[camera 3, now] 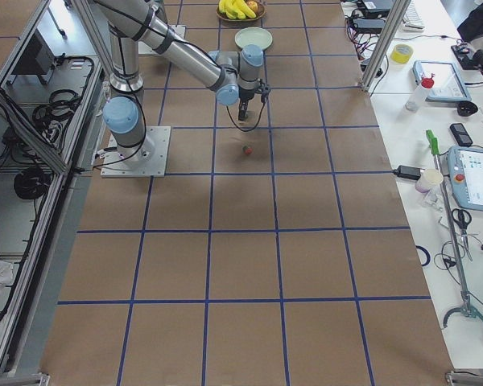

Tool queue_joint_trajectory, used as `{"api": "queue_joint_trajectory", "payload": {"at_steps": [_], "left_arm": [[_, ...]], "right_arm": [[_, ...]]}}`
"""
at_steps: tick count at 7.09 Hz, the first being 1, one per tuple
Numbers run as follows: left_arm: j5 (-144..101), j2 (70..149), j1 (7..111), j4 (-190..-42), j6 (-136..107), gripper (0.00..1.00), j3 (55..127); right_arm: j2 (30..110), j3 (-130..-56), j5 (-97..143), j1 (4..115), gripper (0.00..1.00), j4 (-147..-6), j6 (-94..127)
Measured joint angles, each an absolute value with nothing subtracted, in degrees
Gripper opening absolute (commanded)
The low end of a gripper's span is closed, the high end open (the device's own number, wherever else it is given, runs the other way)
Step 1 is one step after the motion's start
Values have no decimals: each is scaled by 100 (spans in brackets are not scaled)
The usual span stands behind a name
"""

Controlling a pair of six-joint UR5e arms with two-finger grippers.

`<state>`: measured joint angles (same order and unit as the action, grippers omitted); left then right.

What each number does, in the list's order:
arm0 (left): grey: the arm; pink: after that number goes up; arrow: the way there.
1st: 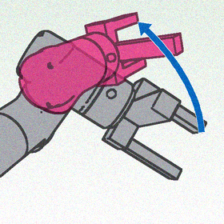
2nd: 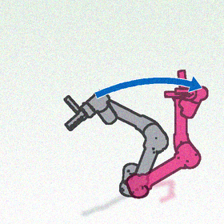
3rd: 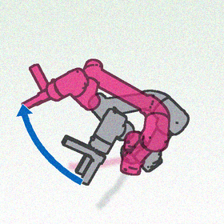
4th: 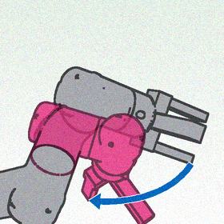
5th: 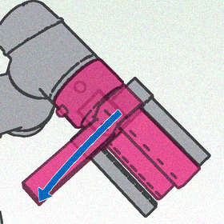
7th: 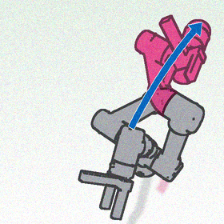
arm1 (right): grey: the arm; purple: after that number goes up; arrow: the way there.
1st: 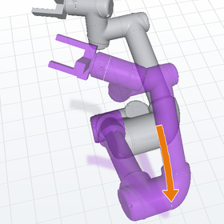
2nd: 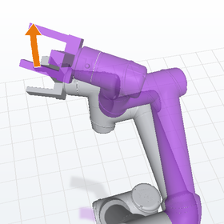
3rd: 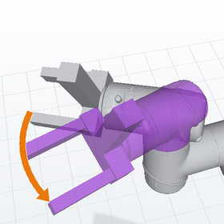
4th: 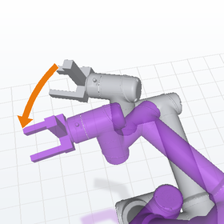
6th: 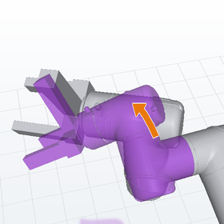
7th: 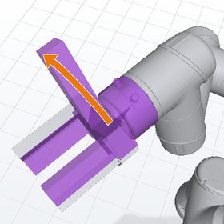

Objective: Collect all strawberries into plate
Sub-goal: 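Move the right gripper to the next strawberry and grasp it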

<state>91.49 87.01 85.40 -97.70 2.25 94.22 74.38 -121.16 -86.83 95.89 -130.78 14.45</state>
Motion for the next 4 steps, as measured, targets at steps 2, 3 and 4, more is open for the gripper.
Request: {"api": "queue_joint_trajectory", "payload": {"at_steps": [2,3,4], "left_arm": [[9148,8709,8529,-9753,249,100,9446],[9144,8720,8527,-9737,246,100,9464],[9147,8729,8526,-9727,241,100,9483]], "right_arm": [[7389,-12098,-8714,9589,0,-13118,1413],[7386,-12086,-8723,9589,0,-13112,1384],[7386,-12075,-8730,9589,0,-13109,1367]]}}
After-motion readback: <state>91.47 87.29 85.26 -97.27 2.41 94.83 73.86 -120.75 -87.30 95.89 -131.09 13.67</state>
